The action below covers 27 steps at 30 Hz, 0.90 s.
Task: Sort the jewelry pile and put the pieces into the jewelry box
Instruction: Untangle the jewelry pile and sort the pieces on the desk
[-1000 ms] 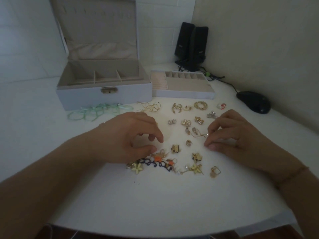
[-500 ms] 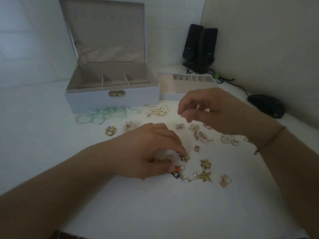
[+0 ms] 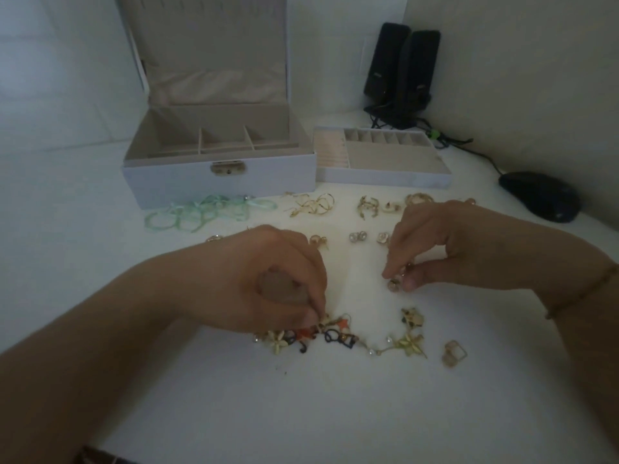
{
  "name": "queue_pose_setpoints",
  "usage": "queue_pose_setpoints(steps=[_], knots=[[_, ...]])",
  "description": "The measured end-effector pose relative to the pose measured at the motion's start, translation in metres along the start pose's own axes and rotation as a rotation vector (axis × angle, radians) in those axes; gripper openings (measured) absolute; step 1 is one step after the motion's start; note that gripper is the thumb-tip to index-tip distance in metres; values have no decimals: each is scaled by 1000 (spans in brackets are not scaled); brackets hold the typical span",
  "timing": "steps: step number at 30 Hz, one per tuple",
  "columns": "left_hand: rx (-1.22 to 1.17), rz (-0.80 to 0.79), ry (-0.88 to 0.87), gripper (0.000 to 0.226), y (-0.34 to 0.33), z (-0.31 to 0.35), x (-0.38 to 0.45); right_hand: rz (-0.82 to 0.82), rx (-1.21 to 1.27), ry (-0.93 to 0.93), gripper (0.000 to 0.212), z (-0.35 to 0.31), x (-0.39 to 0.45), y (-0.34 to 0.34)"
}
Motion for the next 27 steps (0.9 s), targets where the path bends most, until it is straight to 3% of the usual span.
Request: queue_pose_setpoints(steps=[3, 10, 16, 20, 23, 27], knots=[[-19, -17, 2, 8, 1, 0, -1, 12, -116, 20, 26, -5, 2, -6], [128, 224, 29, 18, 28, -5, -6, 178, -257, 88, 24, -30, 14, -15], [41, 55, 100, 25, 10, -8, -6, 208, -231, 116, 24, -35, 6, -9], [34, -36, 89, 25, -7, -3, -1, 46, -15, 127, 20, -24, -9, 3], [54, -24, 49, 19, -6, -1, 1, -118, -44, 107, 27, -14, -13, -10], [49, -11, 27, 13, -4, -2, 2, -179, -1, 76, 20, -12, -14, -14]])
Point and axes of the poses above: each hand's wrist, its own x-axis towards the middle knuckle, its own y-axis out of the back of the hand, z = x × y, the point moved 8 cm from there along x, towards the middle knuckle, and after that the axes turned 11 degrees about -y, right-handed, at the moved point
